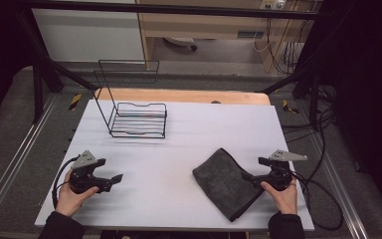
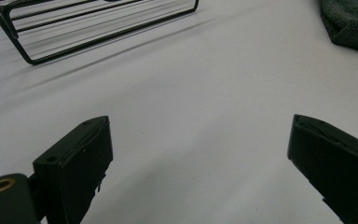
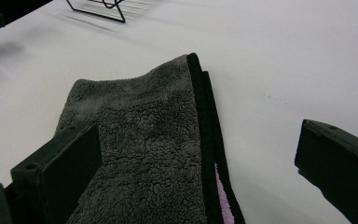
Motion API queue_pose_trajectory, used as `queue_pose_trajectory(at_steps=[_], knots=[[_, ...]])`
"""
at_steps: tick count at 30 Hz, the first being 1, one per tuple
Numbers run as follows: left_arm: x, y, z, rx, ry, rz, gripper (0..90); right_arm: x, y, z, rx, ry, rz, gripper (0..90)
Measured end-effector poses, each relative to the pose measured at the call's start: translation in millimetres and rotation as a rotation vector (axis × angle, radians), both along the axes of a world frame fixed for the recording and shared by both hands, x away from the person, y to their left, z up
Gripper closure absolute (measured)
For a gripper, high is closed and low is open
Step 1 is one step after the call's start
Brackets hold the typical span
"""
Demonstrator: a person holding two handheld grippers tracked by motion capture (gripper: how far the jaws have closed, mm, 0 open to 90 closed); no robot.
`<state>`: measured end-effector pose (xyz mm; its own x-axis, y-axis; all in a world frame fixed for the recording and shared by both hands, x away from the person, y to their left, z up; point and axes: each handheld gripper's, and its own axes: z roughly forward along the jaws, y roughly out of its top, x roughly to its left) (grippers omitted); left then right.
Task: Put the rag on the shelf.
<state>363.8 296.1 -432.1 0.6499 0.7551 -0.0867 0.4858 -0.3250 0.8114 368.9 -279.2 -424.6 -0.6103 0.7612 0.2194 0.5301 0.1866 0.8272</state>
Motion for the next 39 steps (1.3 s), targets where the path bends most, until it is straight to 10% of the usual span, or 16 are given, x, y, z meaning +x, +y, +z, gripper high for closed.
queue_pose_trajectory(at_steps=[25,39], knots=[[-1.6,-0.9,-0.9,-0.001,0.004,0.003,6.9,-2.4,57.5,16.5,-0.062,-0.004,0.058,3.8],[-1.5,-1.1,-0.4,-0.003,0.002,0.013,7.5,-4.7,125.2,13.2,-0.129,0.016,0.164,31.4]])
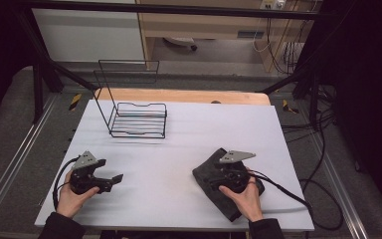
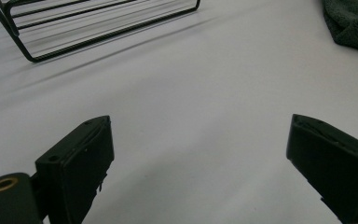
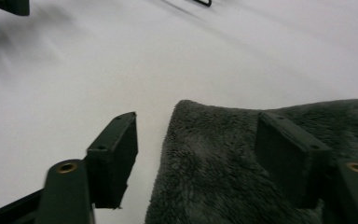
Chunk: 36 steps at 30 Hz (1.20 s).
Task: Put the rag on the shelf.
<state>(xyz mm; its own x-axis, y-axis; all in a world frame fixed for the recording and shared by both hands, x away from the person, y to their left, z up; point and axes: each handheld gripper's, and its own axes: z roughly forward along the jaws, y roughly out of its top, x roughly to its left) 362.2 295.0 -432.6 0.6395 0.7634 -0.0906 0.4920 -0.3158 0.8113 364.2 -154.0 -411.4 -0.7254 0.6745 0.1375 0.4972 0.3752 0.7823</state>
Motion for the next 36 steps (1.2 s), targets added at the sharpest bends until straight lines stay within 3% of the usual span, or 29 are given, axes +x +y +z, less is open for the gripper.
queue_pose_trajectory(at_steps=[7,14,22,28,33,36], knots=[[-0.3,-0.9,-0.2,0.012,0.001,-0.003,7.9,5.5,30.9,-11.3,-0.07,0.024,0.03,47.2],[-0.4,-0.2,0.1,0.009,-0.001,0.003,8.4,10.8,45.3,-26.8,-0.137,0.03,0.022,58.6],[-0.7,-0.7,0.2,0.021,-0.002,0.003,8.7,9.0,49.6,-33.0,-0.205,-0.039,-0.006,74.6],[-0.6,-0.1,0.5,0.02,-0.004,0.005,8.8,10.2,48.4,-29.1,-0.191,-0.026,-0.015,82.8],[-0.3,0.1,0.4,0.018,-0.004,0.009,9.1,12.5,46.0,-19.4,-0.124,-0.023,-0.026,83.2],[-0.4,0.1,0.5,0.017,-0.004,0.008,9.2,17.4,49.2,-14.2,-0.112,-0.02,-0.03,83.2]])
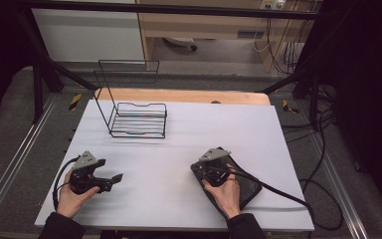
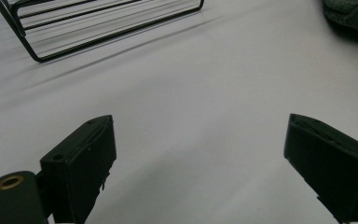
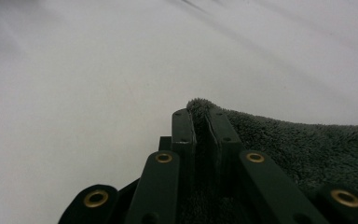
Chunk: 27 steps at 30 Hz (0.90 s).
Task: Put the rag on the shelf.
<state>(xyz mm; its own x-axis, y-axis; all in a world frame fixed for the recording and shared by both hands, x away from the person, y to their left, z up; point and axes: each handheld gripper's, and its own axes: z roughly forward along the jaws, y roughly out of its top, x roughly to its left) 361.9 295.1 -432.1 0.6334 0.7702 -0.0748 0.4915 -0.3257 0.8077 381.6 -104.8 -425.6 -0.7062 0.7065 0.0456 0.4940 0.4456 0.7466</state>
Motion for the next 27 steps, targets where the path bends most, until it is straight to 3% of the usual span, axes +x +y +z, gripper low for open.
queue_pose_trajectory(at_steps=[6,15,27], knots=[[0.0,0.4,0.0,0.0,0.0,0.001,9.2,17.0,16.2,6.0,0.059,0.016,-0.003,83.1],[0.3,0.4,-0.2,-0.001,0.001,-0.001,9.2,45.9,37.5,-2.8,0.112,0.047,-0.054,82.9],[0.7,-1.5,-1.3,0.004,0.003,-0.005,9.2,62.4,50.5,-12.2,0.132,0.032,-0.089,82.9]])
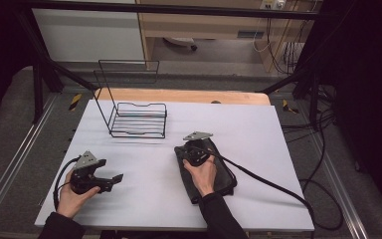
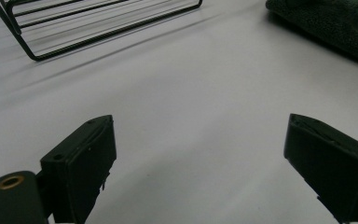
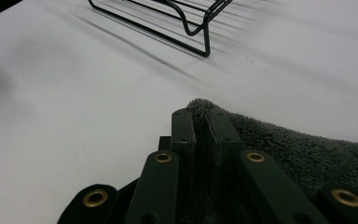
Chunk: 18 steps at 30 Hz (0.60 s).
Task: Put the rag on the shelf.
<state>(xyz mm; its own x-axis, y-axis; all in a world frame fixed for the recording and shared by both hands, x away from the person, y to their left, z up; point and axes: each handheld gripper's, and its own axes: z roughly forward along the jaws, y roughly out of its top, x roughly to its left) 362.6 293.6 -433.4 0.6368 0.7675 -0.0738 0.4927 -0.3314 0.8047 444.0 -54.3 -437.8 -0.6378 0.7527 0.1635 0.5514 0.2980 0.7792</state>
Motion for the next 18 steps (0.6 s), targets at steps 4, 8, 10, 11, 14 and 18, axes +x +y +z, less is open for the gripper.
queue_pose_trajectory(at_steps=[4,8,10,11,14,18], knots=[[-0.2,-0.8,-0.1,0.005,0.004,-0.004,9.1,1.2,3.3,-6.6,-0.016,0.002,0.007,78.8],[-0.8,-2.1,-0.4,0.006,0.009,-0.008,8.6,-0.9,1.6,0.2,0.016,-0.005,0.034,57.4],[-1.0,-2.9,-0.6,0.007,0.013,-0.011,7.8,-3.7,-3.0,11.0,0.008,-0.036,0.043,46.1],[-1.2,-4.0,-0.7,0.006,0.015,-0.008,7.4,-5.5,-6.3,17.4,0.001,-0.05,0.053,40.2],[-1.4,-7.8,-0.1,0.006,0.02,-0.001,7.3,-12.5,-22.2,35.2,-0.027,-0.073,0.079,27.4],[-2.1,-17.0,1.5,0.005,0.033,-0.006,6.8,-23.9,-53.1,44.5,-0.048,-0.082,0.067,21.1]])
